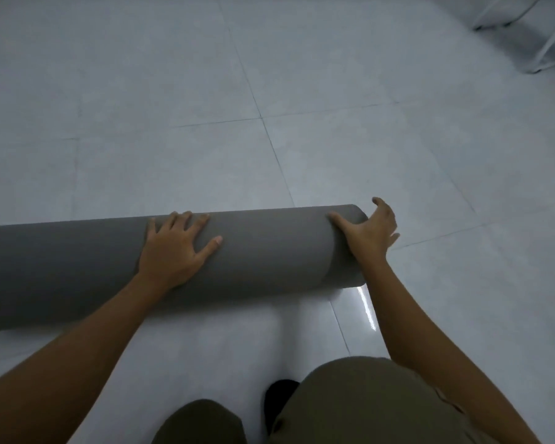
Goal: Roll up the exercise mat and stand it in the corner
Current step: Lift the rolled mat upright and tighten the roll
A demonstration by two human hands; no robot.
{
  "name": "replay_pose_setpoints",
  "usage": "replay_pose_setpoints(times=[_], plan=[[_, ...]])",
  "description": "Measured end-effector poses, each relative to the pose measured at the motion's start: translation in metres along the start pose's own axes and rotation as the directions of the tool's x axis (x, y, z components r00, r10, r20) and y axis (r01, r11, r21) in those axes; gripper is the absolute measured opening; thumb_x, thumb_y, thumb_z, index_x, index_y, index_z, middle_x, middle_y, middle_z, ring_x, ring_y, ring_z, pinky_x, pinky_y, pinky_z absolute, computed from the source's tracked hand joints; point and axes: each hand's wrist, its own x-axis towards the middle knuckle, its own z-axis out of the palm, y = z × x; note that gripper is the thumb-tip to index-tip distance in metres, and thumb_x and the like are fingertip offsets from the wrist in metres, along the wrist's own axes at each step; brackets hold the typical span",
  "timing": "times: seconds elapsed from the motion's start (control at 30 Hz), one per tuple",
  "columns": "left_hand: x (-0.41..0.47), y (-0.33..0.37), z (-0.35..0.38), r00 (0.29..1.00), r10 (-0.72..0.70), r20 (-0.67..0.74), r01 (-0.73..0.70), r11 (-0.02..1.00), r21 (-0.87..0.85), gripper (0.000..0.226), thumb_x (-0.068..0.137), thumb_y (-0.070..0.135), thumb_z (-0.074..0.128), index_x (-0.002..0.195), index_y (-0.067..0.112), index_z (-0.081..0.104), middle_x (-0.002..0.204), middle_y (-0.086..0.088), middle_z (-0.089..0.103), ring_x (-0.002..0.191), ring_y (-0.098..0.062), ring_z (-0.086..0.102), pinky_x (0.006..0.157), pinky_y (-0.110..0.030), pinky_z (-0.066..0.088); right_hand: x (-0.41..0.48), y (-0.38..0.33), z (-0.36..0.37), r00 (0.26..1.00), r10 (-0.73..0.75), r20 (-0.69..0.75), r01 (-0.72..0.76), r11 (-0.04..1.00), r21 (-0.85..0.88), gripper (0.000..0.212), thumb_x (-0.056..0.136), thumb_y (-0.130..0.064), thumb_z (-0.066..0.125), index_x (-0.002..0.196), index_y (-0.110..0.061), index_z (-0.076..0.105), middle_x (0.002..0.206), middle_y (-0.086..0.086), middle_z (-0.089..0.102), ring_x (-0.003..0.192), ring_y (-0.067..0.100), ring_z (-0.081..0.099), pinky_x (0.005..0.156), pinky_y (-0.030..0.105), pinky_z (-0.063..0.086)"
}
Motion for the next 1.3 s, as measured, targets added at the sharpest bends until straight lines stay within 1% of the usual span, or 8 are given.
replay_pose_setpoints(times=[0.13,0.3,0.6,0.8,0.9,1.0,1.17,1.3], plan=[[-0.008,0.003,0.000,1.000,0.001,-0.024,-0.001,1.000,0.003,0.076,0.091,0.076,0.021,0.146,0.029,0.043,0.148,-0.011,0.050,0.139,-0.033,0.041,0.113,-0.064,0.027,0.006,0.032,-0.017,0.917,0.134,0.375,-0.245,0.932,0.266,0.098,0.056,-0.071,0.084,0.133,-0.017,0.056,0.126,0.002,0.065,0.106,0.020,0.064,0.089,0.039,0.054],[-0.013,0.009,0.001,0.999,-0.021,-0.024,0.022,0.999,0.023,0.071,0.091,0.074,0.025,0.145,0.030,0.044,0.146,-0.009,0.050,0.138,-0.032,0.042,0.113,-0.063,0.027,0.023,0.050,-0.029,0.733,0.116,0.670,-0.391,0.878,0.277,0.078,0.061,-0.047,0.090,0.123,-0.009,0.063,0.111,0.008,0.075,0.100,0.028,0.072,0.083,0.040,0.059],[-0.015,0.035,-0.014,0.960,-0.252,0.123,0.255,0.967,-0.007,0.069,0.096,0.064,0.022,0.150,0.024,0.039,0.155,-0.011,0.041,0.146,-0.036,0.031,0.111,-0.074,0.014,0.018,0.024,-0.045,0.748,0.063,0.661,-0.364,0.871,0.329,0.056,0.069,-0.032,0.086,0.117,-0.014,0.062,0.111,0.004,0.071,0.101,0.025,0.069,0.078,0.035,0.059],[-0.010,0.065,-0.115,0.619,-0.530,0.580,0.707,0.697,-0.118,0.102,0.085,0.083,0.027,0.159,0.019,-0.004,0.168,-0.010,-0.012,0.151,-0.042,-0.016,0.116,-0.069,0.000,-0.019,-0.057,-0.101,0.785,-0.043,0.618,-0.191,0.932,0.308,0.073,0.059,-0.046,0.093,0.119,-0.020,0.061,0.112,-0.004,0.069,0.102,0.020,0.068,0.083,0.036,0.061],[0.006,0.080,-0.206,0.439,-0.554,0.707,0.891,0.372,-0.261,0.140,0.050,0.106,0.034,0.159,0.022,0.011,0.168,-0.012,0.002,0.152,-0.043,0.004,0.113,-0.072,0.015,-0.050,-0.141,-0.141,0.794,-0.131,0.594,-0.069,0.951,0.302,0.067,0.064,-0.044,0.091,0.117,-0.021,0.058,0.106,-0.014,0.066,0.096,0.008,0.066,0.070,0.016,0.058],[0.015,0.107,-0.318,0.431,-0.399,0.809,0.899,0.116,-0.422,0.133,0.046,0.100,0.053,0.156,0.030,0.026,0.165,-0.007,0.022,0.149,-0.039,0.022,0.111,-0.070,0.022,-0.095,-0.229,-0.184,0.767,-0.220,0.603,0.076,0.964,0.255,0.060,0.065,-0.049,0.089,0.109,-0.029,0.054,0.095,-0.022,0.061,0.085,0.001,0.062,0.064,0.013,0.054],[0.016,0.146,-0.475,0.517,-0.311,0.798,0.854,0.249,-0.456,0.105,0.059,0.075,0.076,0.143,0.019,0.047,0.136,-0.003,0.056,0.124,-0.027,0.052,0.106,-0.048,0.043,-0.160,-0.340,-0.241,0.634,-0.531,0.562,0.491,0.838,0.237,0.053,0.073,-0.055,0.081,0.097,-0.010,0.066,0.075,0.001,0.071,0.059,0.015,0.063,0.057,0.035,0.057],[0.000,0.130,-0.577,0.531,-0.419,0.736,0.840,0.376,-0.392,0.107,0.050,0.061,0.089,0.138,0.015,0.048,0.124,-0.009,0.064,0.103,-0.026,0.066,0.083,-0.046,0.061,-0.181,-0.419,-0.289,0.498,-0.731,0.467,0.749,0.634,0.193,0.047,0.068,-0.043,0.088,0.088,-0.006,0.069,0.061,0.006,0.068,0.045,0.019,0.058,0.042,0.027,0.048]])
